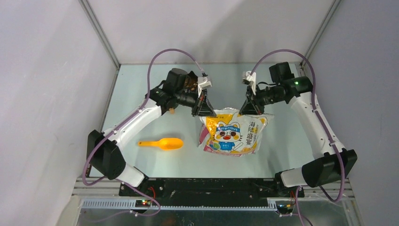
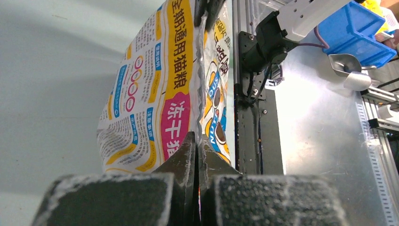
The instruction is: Serve the pet food
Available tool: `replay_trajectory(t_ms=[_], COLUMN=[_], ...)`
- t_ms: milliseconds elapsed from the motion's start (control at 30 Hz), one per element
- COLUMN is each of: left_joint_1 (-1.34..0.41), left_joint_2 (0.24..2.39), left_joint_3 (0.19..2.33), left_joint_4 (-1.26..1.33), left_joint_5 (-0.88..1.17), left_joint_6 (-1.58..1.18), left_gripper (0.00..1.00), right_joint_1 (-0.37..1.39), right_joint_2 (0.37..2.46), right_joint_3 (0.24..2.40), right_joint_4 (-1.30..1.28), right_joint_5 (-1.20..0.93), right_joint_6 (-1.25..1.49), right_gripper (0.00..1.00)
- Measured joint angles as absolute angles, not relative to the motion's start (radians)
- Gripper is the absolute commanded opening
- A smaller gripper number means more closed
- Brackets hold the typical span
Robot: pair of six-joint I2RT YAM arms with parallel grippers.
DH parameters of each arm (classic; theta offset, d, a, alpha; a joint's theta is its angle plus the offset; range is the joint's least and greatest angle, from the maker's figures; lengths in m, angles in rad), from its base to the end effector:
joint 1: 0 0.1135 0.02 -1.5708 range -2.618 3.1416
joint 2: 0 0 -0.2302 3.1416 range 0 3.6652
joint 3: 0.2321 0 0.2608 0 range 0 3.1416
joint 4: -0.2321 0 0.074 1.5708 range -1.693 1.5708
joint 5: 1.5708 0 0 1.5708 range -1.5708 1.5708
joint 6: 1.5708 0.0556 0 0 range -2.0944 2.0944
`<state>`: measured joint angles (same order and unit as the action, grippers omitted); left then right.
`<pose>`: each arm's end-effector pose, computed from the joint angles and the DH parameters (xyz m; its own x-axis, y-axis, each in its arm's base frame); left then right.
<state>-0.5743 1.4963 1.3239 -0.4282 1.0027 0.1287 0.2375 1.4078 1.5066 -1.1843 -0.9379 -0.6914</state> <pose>0.2675 -0.2289 0.2999 -0.3581 0.3140 -0.8793 0.9298 0.0339 -0.3665 0.2608 0.1092 0.3308 -0.3405 -0.4704 -0.8141 -0.9370 0.2420 0.2520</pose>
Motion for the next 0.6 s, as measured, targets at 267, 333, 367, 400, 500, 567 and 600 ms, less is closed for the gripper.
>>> replay_trajectory(t_ms=[267, 333, 367, 400, 500, 567, 600], left_joint_1=[-0.569, -0.566, -0.569, -0.571, -0.569, -0.569, -0.569], left_joint_2=[1.491, 1.491, 1.491, 1.49, 1.49, 1.49, 1.49], left_joint_3=[1.324, 1.324, 1.324, 1.324, 1.324, 1.324, 1.324], left_joint_4=[-0.453, -0.451, -0.451, -0.453, -0.458, -0.455, -0.455], left_joint_5=[1.002, 1.003, 1.006, 1.009, 1.009, 1.01, 1.015], left_joint_6=[0.144, 0.149, 0.15, 0.151, 0.159, 0.16, 0.16], left_gripper=[0.0, 0.0, 0.0, 0.0, 0.0, 0.0, 0.0], right_joint_1=[0.165, 0.136, 0.133, 0.128, 0.104, 0.089, 0.087], right_joint_2=[1.362, 1.349, 1.348, 1.348, 1.345, 1.343, 1.343], right_joint_3=[1.506, 1.506, 1.506, 1.506, 1.507, 1.507, 1.507], right_joint_4=[-1.264, -1.287, -1.297, -1.309, -1.325, -1.341, -1.348], right_joint_5=[-0.879, -0.879, -0.883, -0.889, -0.891, -0.905, -0.911], right_joint_6=[-0.784, -0.819, -0.831, -0.846, -0.873, -0.902, -0.911], right_gripper=[0.0, 0.01, 0.09, 0.06, 0.0, 0.11, 0.12])
